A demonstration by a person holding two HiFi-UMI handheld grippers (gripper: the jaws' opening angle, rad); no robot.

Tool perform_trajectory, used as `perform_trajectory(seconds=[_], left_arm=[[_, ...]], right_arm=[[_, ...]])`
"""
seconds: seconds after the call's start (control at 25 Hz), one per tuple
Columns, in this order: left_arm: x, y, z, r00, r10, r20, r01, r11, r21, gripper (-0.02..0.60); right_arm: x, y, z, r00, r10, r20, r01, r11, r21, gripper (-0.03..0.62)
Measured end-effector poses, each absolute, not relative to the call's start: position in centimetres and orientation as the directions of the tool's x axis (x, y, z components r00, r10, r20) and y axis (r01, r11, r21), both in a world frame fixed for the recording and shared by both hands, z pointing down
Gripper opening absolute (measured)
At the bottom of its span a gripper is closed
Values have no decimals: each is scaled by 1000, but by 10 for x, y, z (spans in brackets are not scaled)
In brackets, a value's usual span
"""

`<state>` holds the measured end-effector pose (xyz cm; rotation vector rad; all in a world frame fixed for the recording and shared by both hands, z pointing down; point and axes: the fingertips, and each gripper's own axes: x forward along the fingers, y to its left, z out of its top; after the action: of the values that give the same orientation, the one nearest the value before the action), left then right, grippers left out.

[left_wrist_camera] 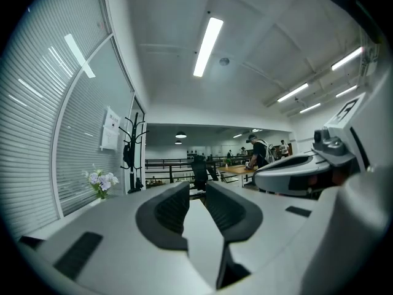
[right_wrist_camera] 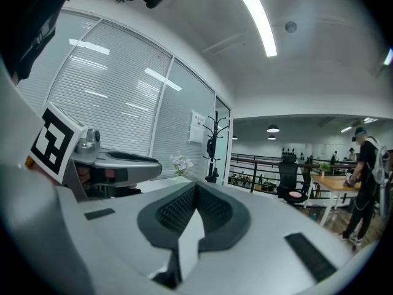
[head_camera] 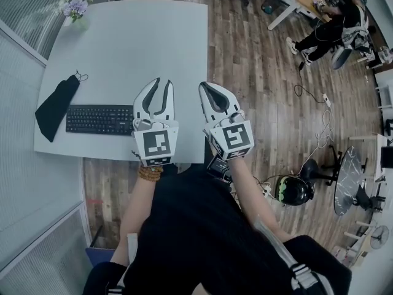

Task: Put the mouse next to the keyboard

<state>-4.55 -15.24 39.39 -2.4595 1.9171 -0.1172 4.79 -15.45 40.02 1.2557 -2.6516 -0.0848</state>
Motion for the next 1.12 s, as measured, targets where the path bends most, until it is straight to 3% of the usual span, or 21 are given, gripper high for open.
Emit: perform_trajectory(seconds=[0.28, 1.12], left_arm=[[-50, -154, 393, 233, -972, 34, -971, -235, -53, 30], [-48, -156, 390, 283, -959, 20, -959, -283, -23, 11]], right_arm=[[44, -155, 399, -617, -772, 150, -761, 635, 135, -3], [37, -158, 382, -625, -774, 104, -758, 633, 158, -3]])
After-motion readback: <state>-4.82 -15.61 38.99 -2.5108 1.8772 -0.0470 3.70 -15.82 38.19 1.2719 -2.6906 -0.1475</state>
